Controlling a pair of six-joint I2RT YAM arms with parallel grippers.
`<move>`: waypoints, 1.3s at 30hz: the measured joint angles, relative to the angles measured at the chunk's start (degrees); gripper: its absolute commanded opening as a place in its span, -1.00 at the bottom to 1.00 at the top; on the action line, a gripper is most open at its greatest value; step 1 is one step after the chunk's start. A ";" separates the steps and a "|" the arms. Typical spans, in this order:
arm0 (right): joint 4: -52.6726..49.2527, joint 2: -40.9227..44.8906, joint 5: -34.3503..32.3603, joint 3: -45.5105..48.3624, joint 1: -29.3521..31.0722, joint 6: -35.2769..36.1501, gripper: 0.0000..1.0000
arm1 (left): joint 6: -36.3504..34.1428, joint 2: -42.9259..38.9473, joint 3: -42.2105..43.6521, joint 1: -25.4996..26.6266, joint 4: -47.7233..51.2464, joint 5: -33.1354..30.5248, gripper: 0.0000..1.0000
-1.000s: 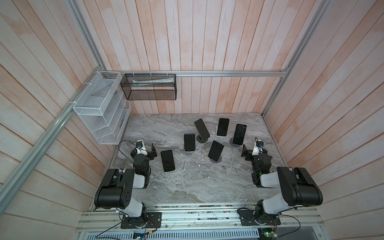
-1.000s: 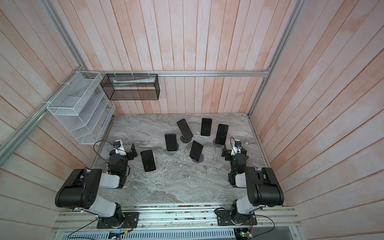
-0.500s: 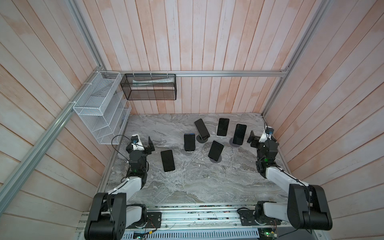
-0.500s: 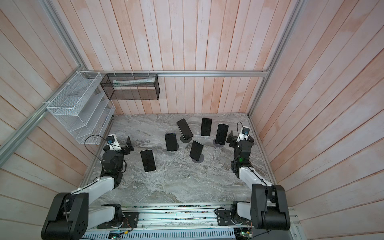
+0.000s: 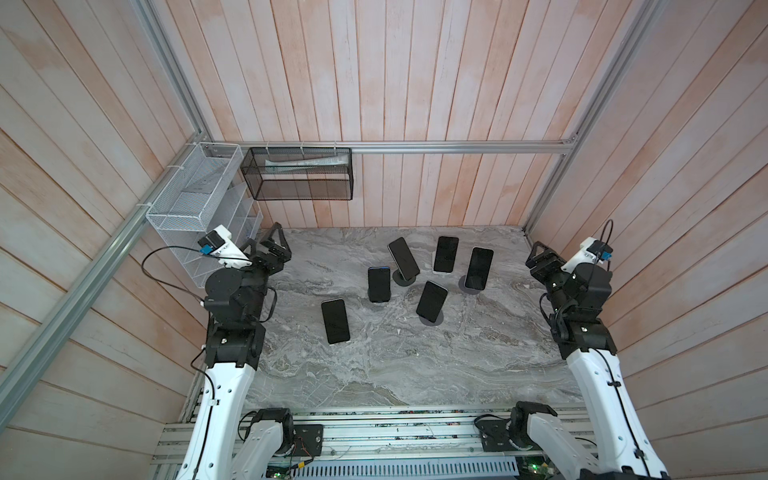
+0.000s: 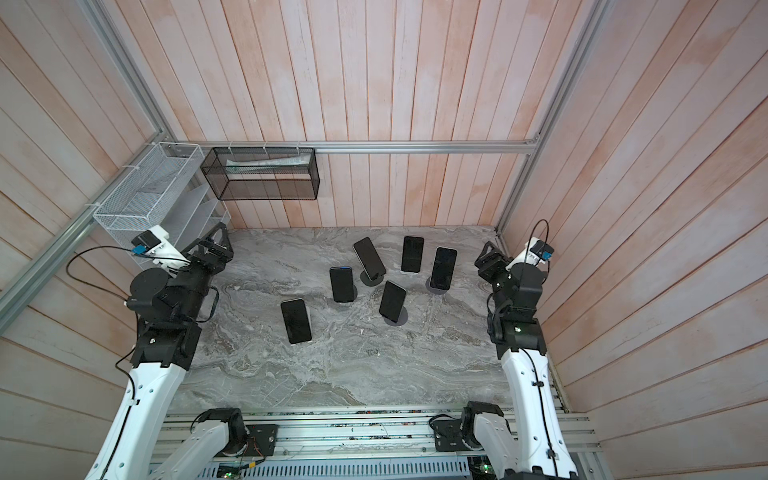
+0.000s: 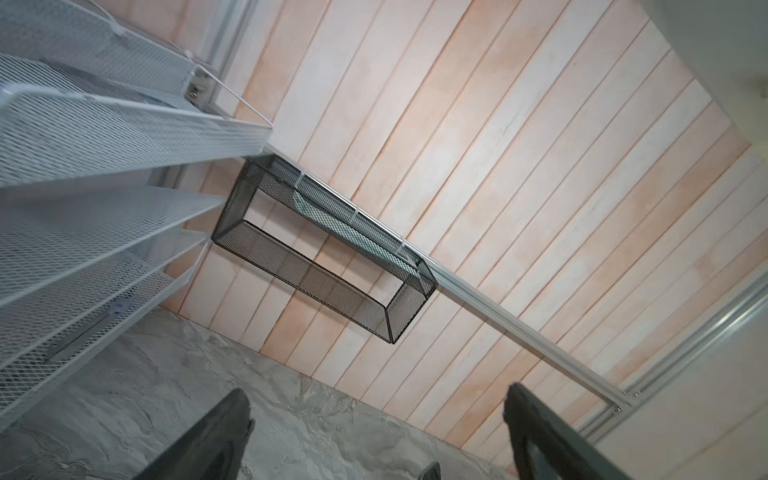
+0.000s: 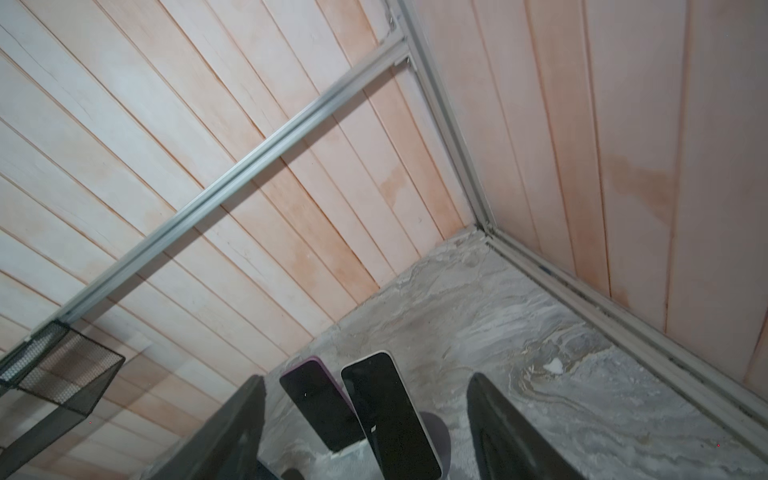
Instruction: Remove the phone from the phone stand
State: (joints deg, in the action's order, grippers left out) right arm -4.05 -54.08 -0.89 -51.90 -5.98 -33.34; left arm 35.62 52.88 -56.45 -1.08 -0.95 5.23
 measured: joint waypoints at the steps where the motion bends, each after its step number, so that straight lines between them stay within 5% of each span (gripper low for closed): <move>1: -2.16 -1.38 0.39 -1.01 0.07 0.37 0.70 | 0.28 1.86 -1.97 0.04 1.49 1.84 0.78; 3: -5.92 -3.08 0.22 -1.51 0.42 1.20 0.91 | 1.38 7.52 -7.15 1.03 4.44 5.44 0.78; 14: -14.32 -14.05 -5.11 -9.03 8.48 4.90 0.92 | -3.54 26.99 -27.19 25.97 13.94 9.60 0.82; 23: -17.51 -9.92 -11.96 -5.77 28.72 7.26 0.82 | -4.57 26.75 -14.34 28.17 12.74 10.64 0.82; 26: -18.01 -6.69 -12.94 -3.72 34.69 8.87 0.48 | -3.80 26.08 -11.23 28.39 11.89 10.80 0.82; 28: -17.94 -4.15 -12.76 -1.75 37.90 8.76 -0.07 | -3.63 26.14 -11.32 28.65 11.96 10.82 0.82; 33: -11.06 3.67 -13.53 9.97 47.54 3.96 -0.84 | -1.84 26.14 -10.93 28.85 9.42 12.20 0.81; 35: -8.63 4.09 -14.38 14.25 52.19 2.03 -1.00 | -1.25 26.32 -10.93 28.85 9.01 12.59 0.81; 39: -3.89 -0.24 -15.80 17.86 57.20 -1.95 -1.00 | -0.66 27.06 -10.93 28.85 9.11 12.50 0.81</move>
State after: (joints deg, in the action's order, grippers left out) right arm -7.94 -54.33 -16.69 -34.04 51.22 -35.29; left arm 34.96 79.94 -67.37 27.77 8.16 17.74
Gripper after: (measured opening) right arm 0.044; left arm 0.907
